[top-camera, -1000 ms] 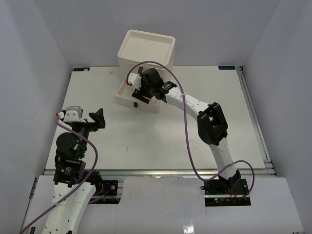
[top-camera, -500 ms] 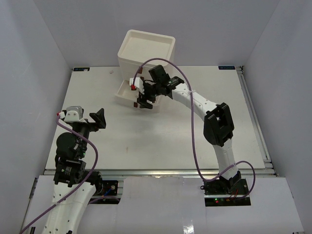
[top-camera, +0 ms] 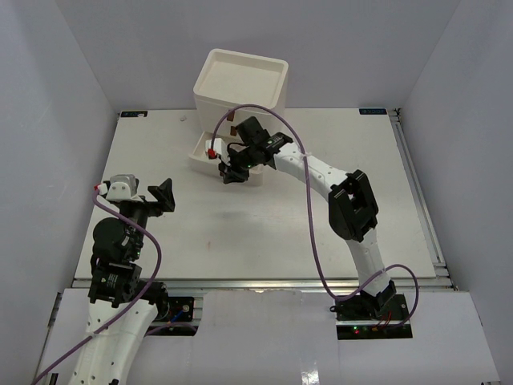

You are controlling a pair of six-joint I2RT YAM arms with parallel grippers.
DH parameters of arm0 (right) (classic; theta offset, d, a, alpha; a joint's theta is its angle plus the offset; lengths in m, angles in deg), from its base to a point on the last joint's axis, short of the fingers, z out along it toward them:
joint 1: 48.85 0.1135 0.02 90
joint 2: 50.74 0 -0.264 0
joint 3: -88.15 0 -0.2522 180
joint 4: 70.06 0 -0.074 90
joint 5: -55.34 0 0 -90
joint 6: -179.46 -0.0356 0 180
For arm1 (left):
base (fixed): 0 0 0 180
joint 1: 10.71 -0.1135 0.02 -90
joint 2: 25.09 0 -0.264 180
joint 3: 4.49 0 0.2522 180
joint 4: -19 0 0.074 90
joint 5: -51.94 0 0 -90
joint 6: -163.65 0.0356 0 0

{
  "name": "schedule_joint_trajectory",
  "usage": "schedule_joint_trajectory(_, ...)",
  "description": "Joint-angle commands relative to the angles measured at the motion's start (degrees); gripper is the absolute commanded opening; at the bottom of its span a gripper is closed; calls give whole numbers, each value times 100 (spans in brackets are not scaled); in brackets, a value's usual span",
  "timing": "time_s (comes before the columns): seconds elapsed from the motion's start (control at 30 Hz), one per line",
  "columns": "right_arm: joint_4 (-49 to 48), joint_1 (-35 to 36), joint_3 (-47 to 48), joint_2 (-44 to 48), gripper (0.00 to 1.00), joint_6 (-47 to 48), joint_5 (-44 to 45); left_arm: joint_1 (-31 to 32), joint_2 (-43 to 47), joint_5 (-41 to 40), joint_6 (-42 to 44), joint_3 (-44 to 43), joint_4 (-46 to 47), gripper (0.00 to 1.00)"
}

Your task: Organize the makeup

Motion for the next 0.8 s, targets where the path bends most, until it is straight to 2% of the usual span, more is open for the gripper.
schedule_joint_trajectory(0.0,-612,75,124,-307,21,-685,1324,24,-62,113,2,68,95,98)
schedule_joint_trajectory(0.2,-1102,106,229,-647,22,-1066,2613,24,-67,129,0,68,100,98)
schedule_joint_trajectory(0.3,-1435,108,209,-719,26,-1280,3572,24,-67,140,2,68,109,98)
schedule_joint_trajectory(0.43,-1901,108,202,-816,33,-1446,4362,24,-76,157,2,68,118,98)
schedule_joint_trajectory(0.5,-2096,108,232,-884,39,-1461,4648,24,-91,157,-5,68,110,98)
schedule_joint_trajectory(0.77,-2638,108,295,-1110,76,-1098,5123,24,-113,157,-4,68,107,98)
